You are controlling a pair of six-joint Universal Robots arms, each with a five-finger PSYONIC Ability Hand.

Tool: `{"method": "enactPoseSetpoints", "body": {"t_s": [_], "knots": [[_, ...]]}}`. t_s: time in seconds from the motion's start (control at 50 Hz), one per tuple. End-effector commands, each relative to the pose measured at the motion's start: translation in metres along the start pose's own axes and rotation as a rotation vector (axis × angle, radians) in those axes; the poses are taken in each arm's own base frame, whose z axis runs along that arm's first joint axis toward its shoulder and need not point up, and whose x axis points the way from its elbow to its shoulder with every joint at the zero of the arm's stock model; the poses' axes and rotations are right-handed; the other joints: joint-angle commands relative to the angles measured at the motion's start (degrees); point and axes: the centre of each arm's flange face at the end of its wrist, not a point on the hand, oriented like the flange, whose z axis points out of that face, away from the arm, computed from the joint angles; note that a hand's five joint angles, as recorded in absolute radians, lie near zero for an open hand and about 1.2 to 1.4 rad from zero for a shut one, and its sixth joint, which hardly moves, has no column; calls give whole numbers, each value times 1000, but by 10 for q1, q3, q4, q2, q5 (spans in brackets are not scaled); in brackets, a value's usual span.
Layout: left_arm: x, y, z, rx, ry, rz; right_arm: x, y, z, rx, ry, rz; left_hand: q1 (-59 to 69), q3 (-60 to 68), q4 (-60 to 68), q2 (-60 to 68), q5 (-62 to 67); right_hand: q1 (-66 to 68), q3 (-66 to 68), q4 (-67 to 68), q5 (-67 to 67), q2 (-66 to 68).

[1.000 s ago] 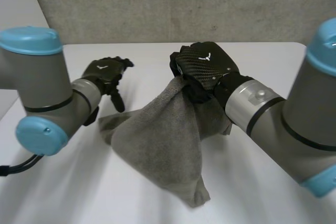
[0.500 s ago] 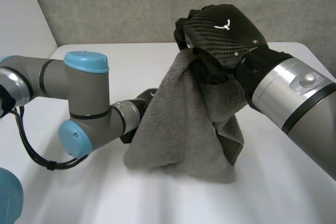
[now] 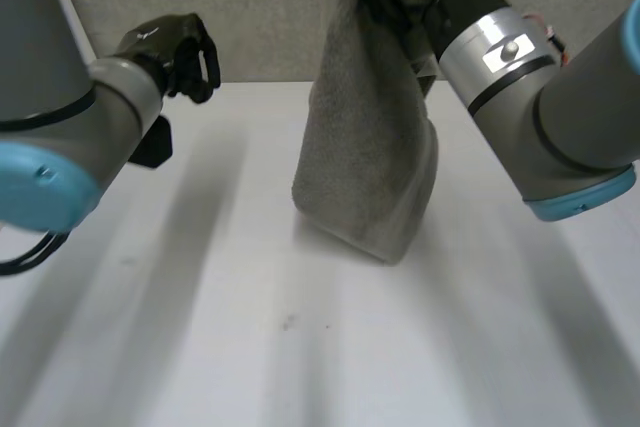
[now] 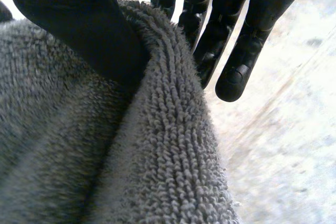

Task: Fold the towel.

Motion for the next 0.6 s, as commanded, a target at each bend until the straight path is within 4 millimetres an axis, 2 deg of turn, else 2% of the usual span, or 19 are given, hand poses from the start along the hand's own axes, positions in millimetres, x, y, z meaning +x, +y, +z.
{"method": "enactPoseSetpoints", "body": {"t_s": [0.02,0.06,0.08,0.1,0.12,0.16,0.18,0.2,0.22,0.24,0.26,0.28,0.3,0.34,0.42,0.46,0.48,0.54,0.6], "knots": [[-7,39,-51,-146,2,28,-24,39,-30,-246,-75,171,126,104,103,103,109,256,119,115,138,127],[-9,45,-56,-147,1,30,-31,47,-42,-336,-103,203,56,34,33,33,40,256,119,115,138,127],[-9,45,-56,-147,1,30,-41,57,-55,-430,-134,239,55,33,32,33,39,256,119,115,138,127],[-11,48,-58,-136,-3,30,-52,66,-66,-509,-168,266,-149,-171,-172,-172,-166,256,119,115,138,127],[-13,51,-58,-117,-5,32,-53,66,-66,-510,-169,267,-301,-323,-324,-324,-318,256,119,115,138,127],[-15,52,-57,-100,-8,38,-79,73,-87,-631,-249,297,-316,-338,-339,-339,-333,198,61,57,81,69],[-16,52,-57,-82,-9,47,-79,73,-88,-632,-249,297,-316,-338,-339,-339,-333,198,61,56,80,69],[-17,52,-57,-82,-9,47,-91,71,-96,-668,-291,297,-316,-338,-339,-339,-333,126,-11,-15,9,-3],[-19,51,-56,-71,-15,58,-99,70,-102,-695,-313,288,-318,-340,-341,-341,-335,-15,-151,-156,-132,-143],[-21,51,-56,-68,-21,76,-99,70,-103,-695,-313,288,-320,-342,-343,-343,-336,-16,-153,-157,-133,-145],[-21,51,-56,-68,-21,76,-101,68,-106,-708,-322,277,-320,-342,-343,-343,-336,-168,-304,-309,-285,-296],[-22,51,-56,-68,-27,91,-100,66,-106,-708,-318,268,-323,-345,-346,-346,-340,-277,-414,-418,-395,-406],[-23,51,-56,-68,-28,107,-100,66,-106,-708,-318,268,-330,-352,-353,-353,-346,-278,-415,-420,-396,-407],[-23,52,-56,-68,-26,118,-91,59,-103,-702,-275,250,-333,-355,-356,-356,-350,-439,-576,-580,-557,-568],[-22,51,-55,-62,-16,129,-76,48,-100,-685,-212,230,-335,-357,-358,-358,-351,-444,-581,-585,-562,-573],[-20,50,-52,-51,-6,137,-56,50,-104,-709,-132,213,-338,-360,-361,-361,-355,-444,-581,-585,-562,-573],[-20,50,-52,-51,-6,137,-55,50,-104,-709,-132,213,-338,-360,-361,-361,-355,-444,-581,-585,-562,-573],[-11,47,-45,-7,52,158,-33,45,-110,-716,-56,202,-338,-360,-361,-361,-355,-444,-581,-585,-562,-573],[-1,60,-31,-20,153,203,-17,42,-118,-722,-2,209,-335,-357,-358,-358,-351,-444,-581,-585,-562,-573]]}}
